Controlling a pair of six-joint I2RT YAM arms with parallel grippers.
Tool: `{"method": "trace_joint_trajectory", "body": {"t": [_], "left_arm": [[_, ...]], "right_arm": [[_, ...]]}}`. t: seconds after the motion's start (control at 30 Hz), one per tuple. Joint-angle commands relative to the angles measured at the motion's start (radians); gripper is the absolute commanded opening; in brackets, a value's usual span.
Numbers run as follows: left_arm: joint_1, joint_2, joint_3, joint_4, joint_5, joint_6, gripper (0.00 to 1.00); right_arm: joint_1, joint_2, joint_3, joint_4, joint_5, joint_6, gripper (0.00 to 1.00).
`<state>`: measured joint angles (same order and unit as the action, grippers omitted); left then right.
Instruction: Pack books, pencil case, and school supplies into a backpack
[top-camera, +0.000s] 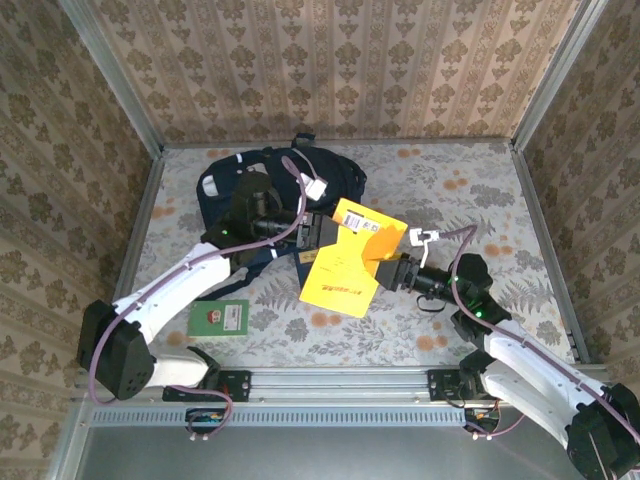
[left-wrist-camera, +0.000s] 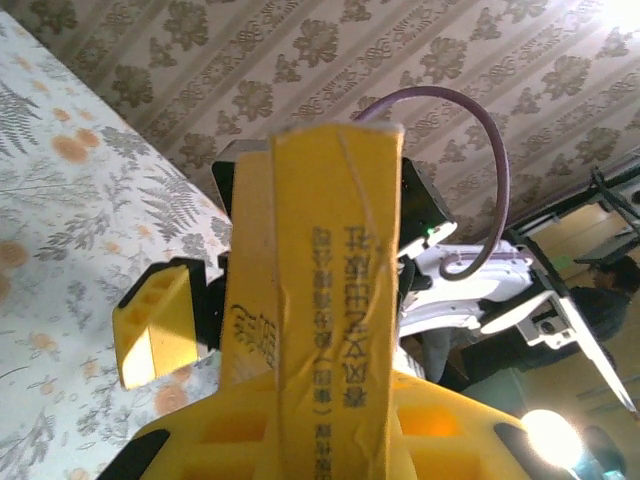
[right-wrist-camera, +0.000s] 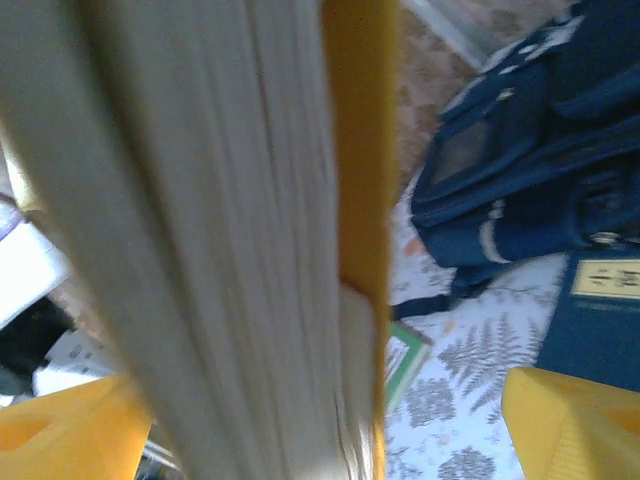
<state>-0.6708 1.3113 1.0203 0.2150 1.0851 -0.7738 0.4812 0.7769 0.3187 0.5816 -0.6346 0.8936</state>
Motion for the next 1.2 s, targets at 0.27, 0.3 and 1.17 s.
{"method": "trace_joint_trajectory", "body": {"t": [0.27, 0.3, 1.17], "left_arm": [[-0.012, -0.039, -0.012, 0.161, 0.053, -0.083, 0.00], [-0.011, -0.039, -0.014, 0.160, 0.053, -0.083, 0.00], [0.300, 0.136, 0.054, -0.408, -0.560, 0.009, 1.00]], "right_arm": [[0.089, -0.074, -0.004, 0.158, 0.010, -0.013, 0.66], [0.089, -0.089, -0.009, 0.150, 0.025, -0.014, 0.61], [0.052, -0.335, -0.026, -0.548, 0.611, -0.168, 0.00]]}}
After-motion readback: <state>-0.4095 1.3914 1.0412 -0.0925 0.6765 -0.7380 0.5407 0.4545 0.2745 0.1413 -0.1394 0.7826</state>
